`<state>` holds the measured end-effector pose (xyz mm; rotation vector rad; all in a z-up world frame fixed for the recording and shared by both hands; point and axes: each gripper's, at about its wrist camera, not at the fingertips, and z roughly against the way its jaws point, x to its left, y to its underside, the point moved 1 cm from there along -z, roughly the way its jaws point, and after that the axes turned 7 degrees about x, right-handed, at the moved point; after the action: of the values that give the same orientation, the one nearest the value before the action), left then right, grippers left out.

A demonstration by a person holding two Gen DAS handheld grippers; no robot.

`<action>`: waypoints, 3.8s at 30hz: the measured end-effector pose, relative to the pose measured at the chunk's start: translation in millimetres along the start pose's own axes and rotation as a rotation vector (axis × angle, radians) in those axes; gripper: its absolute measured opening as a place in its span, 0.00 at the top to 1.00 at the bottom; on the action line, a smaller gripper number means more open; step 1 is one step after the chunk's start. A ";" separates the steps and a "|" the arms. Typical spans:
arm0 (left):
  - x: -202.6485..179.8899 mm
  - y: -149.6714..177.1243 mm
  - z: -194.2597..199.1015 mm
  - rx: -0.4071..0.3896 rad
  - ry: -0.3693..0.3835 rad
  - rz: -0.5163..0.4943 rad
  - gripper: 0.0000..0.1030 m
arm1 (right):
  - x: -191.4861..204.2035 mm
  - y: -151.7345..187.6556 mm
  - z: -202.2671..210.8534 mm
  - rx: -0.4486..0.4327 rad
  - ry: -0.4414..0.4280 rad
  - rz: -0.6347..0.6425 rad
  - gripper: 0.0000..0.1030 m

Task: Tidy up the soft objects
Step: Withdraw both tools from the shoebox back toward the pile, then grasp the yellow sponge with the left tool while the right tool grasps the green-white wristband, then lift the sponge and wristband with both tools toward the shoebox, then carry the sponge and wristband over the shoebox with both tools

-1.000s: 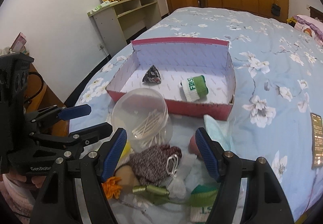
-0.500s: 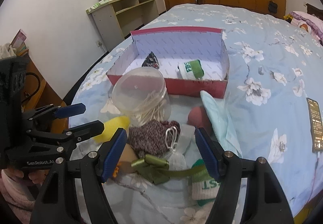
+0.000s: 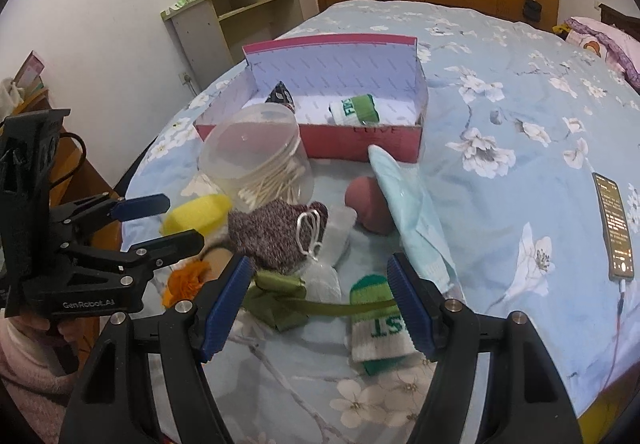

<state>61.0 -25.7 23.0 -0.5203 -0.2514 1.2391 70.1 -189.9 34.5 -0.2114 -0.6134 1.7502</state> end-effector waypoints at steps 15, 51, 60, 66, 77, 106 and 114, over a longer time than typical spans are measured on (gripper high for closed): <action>16.2 1.5 -12.5 -0.012 0.012 0.055 0.52 | -16.0 16.4 -0.5 0.025 0.023 -0.024 0.30; 25.3 9.1 -9.8 -0.042 0.028 0.094 0.65 | -44.6 35.3 -39.2 0.119 0.077 -0.071 0.64; 26.1 14.4 -0.8 -0.047 0.050 0.087 0.63 | -39.2 39.2 -29.1 0.102 0.062 -0.053 0.68; 27.0 16.3 3.1 -0.064 0.042 0.097 0.62 | -35.8 41.8 -26.3 0.096 0.051 -0.044 0.68; 27.0 16.6 16.4 -0.085 0.025 0.089 0.69 | -25.4 46.6 -4.6 0.064 0.014 -0.022 0.69; 49.4 -30.7 49.0 -0.167 -0.099 0.071 0.69 | -13.4 -32.3 26.8 -0.059 0.074 0.085 0.69; 56.9 -61.5 42.6 -0.179 -0.119 0.060 0.69 | -13.6 -64.0 15.5 -0.070 0.077 0.097 0.69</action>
<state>110.9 24.1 85.2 -0.6125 -0.4538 1.3146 121.1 -197.6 77.6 -0.3606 -0.6183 1.8061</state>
